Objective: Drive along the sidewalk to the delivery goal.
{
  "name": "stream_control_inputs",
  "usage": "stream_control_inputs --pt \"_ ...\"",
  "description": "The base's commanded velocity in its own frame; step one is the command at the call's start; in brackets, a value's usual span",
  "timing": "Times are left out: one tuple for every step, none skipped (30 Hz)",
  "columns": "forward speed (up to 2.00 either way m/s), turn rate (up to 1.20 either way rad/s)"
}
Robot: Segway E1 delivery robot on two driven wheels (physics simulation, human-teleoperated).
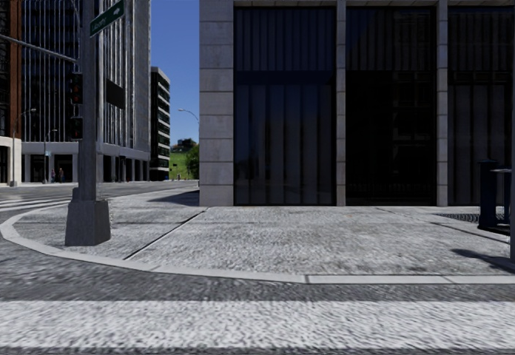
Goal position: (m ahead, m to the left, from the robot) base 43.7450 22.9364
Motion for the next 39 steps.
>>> stream_control_inputs --pt "2.0 0.0" --pt "2.0 0.0" --pt "1.96 0.0" --pt "1.77 0.0" --pt "1.48 0.0" --pt "1.48 0.0" --pt "1.25 0.0" --pt "1.13 0.0" --pt "1.07 0.0" --pt "1.07 0.0" --pt "1.05 0.0" --pt "1.04 0.0" --pt "1.03 0.0" --pt "1.03 0.0" --pt "1.02 0.0" --pt "1.02 0.0" --pt "1.02 0.08" --pt "1.02 0.08" --pt "1.02 0.18" --pt "1.02 0.29" --pt "1.02 0.36" --pt "1.02 0.36" --pt "1.02 0.4" --pt "1.02 0.41" --pt "1.04 0.42" --pt "1.04 0.42" --pt "1.05 0.42" --pt "1.05 0.42" --pt "1.05 0.42" --pt "1.05 0.42" --pt "1.05 0.42" --pt "1.05 0.42" --pt "1.05 0.42" --pt "1.05 0.42" --pt "1.05 0.42" --pt "1.05 0.42" --pt "1.05 0.42" --pt "1.05 0.42" --pt "1.05 0.42"
